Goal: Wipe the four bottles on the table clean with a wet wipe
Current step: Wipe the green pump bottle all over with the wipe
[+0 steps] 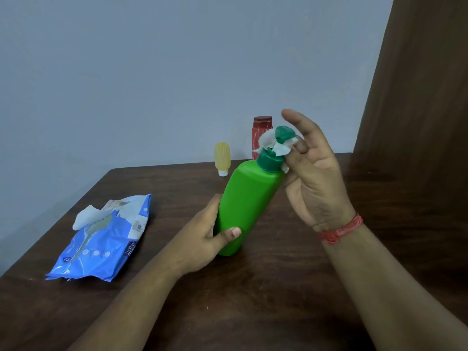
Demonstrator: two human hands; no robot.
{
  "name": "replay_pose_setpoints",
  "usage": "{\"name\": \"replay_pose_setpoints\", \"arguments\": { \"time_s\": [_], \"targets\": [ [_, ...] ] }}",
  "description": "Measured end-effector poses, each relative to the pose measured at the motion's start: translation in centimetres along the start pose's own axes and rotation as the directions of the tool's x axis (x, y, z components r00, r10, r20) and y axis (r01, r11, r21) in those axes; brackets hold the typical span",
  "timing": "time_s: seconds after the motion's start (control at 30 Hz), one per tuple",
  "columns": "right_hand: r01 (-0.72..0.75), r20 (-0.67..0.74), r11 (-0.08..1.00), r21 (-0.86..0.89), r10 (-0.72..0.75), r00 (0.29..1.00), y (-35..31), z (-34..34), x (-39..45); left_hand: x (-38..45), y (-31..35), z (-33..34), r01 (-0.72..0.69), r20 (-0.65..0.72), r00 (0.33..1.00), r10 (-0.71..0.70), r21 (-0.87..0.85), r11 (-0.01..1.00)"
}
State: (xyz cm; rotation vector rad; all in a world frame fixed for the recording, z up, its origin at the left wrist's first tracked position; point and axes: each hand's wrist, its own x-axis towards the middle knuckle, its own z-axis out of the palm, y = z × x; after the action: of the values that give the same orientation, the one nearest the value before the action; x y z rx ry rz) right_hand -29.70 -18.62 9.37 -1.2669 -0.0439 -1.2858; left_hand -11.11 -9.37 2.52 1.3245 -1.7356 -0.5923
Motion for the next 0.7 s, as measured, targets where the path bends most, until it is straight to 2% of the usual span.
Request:
{"name": "replay_pose_setpoints", "arguments": {
  "time_s": [0.1,0.2,0.3,0.37,0.43,0.5,0.6,0.7],
  "targets": [
    [0.065,-0.069,0.997,-0.046,-0.068,0.995,-0.3,0.1,0.1,0.2,0.0,0.2,0.002,-0.002,1.0,-0.002,0.004,1.0],
    [0.181,-0.133,0.949,-0.257,-0.22,0.966,-0.2,0.4,-0.1,0.2,-0.3,0.4,-0.011,-0.034,0.999,0.011,-0.008,1.0],
    [0.251,-0.27,0.886,-0.391,-0.371,0.888,-0.2,0.4,-0.1,0.1,-0.5,0.2,-0.002,-0.068,0.998,0.004,0.036,0.999],
    [0.317,-0.275,0.8,-0.51,-0.501,0.821,-0.6,0.3,-0.1,0.1,-0.8,0.1,0.0,-0.098,0.995,0.011,0.113,0.994],
    [0.374,-0.179,0.681,-0.629,-0.595,0.783,-1.2,0.4,-0.4,0.0,-1.2,-0.1,0.003,-0.147,0.989,0.02,0.156,0.988],
    [0.429,-0.023,0.566,-0.704,-0.622,0.783,-1.5,0.6,-0.8,0.1,-1.6,-0.4,0.022,-0.185,0.983,0.006,0.148,0.989],
    [0.507,0.24,0.358,-0.784,-0.577,0.781,-1.2,1.0,-1.4,0.1,-1.9,-0.9,0.038,-0.214,0.977,-0.012,0.114,0.993],
    [0.598,0.425,0.195,-0.777,-0.538,0.728,-0.9,1.5,-2.0,0.1,-1.9,-1.1,0.025,-0.232,0.973,0.003,0.121,0.992]
  ]
}}
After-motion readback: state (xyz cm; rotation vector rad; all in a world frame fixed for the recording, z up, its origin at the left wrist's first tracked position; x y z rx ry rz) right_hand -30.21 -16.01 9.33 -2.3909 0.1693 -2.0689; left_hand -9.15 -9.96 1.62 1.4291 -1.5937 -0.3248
